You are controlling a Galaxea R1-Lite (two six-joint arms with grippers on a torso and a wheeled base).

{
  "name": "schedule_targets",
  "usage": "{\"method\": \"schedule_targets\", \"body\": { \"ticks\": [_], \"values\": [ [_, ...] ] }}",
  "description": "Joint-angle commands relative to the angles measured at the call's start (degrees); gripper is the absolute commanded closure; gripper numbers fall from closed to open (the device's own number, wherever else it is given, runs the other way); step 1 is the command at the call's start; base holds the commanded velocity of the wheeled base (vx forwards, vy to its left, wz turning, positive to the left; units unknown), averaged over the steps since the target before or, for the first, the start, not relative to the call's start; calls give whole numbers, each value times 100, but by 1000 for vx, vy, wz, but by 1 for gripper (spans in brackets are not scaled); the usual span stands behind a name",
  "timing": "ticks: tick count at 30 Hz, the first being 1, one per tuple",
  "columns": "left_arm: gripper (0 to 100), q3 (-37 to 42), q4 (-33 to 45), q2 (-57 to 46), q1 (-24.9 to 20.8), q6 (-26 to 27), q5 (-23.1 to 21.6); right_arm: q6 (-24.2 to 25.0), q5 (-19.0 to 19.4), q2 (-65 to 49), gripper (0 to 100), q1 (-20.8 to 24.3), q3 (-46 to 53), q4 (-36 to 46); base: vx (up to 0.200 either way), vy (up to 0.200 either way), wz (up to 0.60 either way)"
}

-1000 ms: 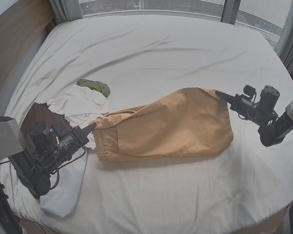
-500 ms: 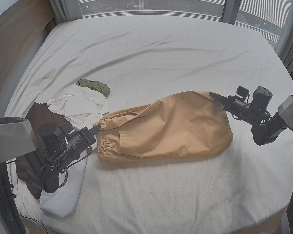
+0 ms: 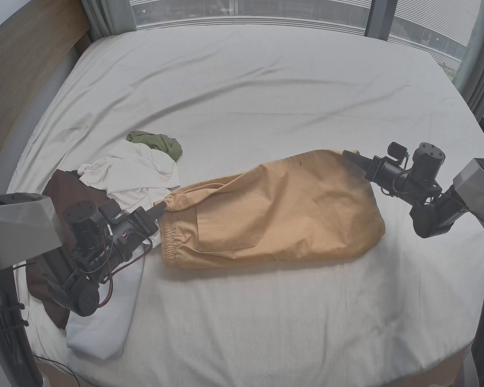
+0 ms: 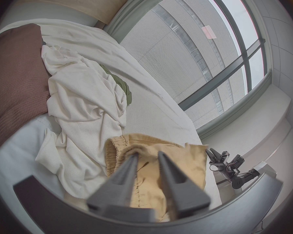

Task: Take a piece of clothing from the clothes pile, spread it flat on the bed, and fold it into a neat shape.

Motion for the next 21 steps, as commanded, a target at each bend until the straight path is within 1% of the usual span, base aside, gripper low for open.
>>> {"method": "schedule_targets", "body": {
  "ticks": [1,2,3,4,5,9,10,11,12,13,14,15,18,19,20,21],
  "values": [
    [0,-132,-8,-2,18,17,34,1,-160,144,0,46,-182,-52,0,0,0],
    [0,-273,-8,-2,53,25,289,1,-177,82,0,46,-67,-105,0,0,0],
    [0,-325,-8,-20,62,25,394,-7,-177,47,0,46,12,-131,0,0,0],
    [0,-325,-8,-20,62,25,394,-7,-177,47,0,46,12,-131,0,0,0],
    [0,-431,-8,-46,70,8,623,-43,-177,-173,0,46,302,-228,0,0,0],
    [0,-325,1,-292,35,-36,640,-315,-195,-753,0,19,1198,-421,0,0,0],
    [0,-281,1,-371,9,-71,632,-350,-204,-867,0,11,1400,-483,0,0,0],
    [0,-281,1,-371,9,-71,632,-350,-204,-867,0,11,1400,-483,0,0,0],
    [0,-44,-8,-696,-97,-194,588,-368,-204,-1210,0,-7,2033,-685,0,0,0],
    [0,-44,-8,-696,-97,-194,588,-368,-204,-1210,0,-7,2033,-685,0,0,0],
    [0,79,1,-872,-167,-265,482,-368,-213,-1394,0,-33,2376,-755,0,0,0],
    [0,307,1,-1109,-211,-291,157,-359,-213,-1667,0,-51,2868,-703,0,0,0],
    [0,852,1,-1505,-237,-273,-537,-350,-204,-1931,0,-113,3492,-668,0,0,0],
    [0,888,1,-1514,-237,-273,-572,-350,-204,-1939,0,-113,3518,-668,0,0,0],
    [0,1204,1,-1751,-220,-238,-1030,-350,-195,-1957,0,-121,3817,-650,0,0,0],
    [0,1345,1,-1865,-193,-186,-1258,-359,-204,-1931,0,-130,3905,-624,0,0,0]
  ]
}}
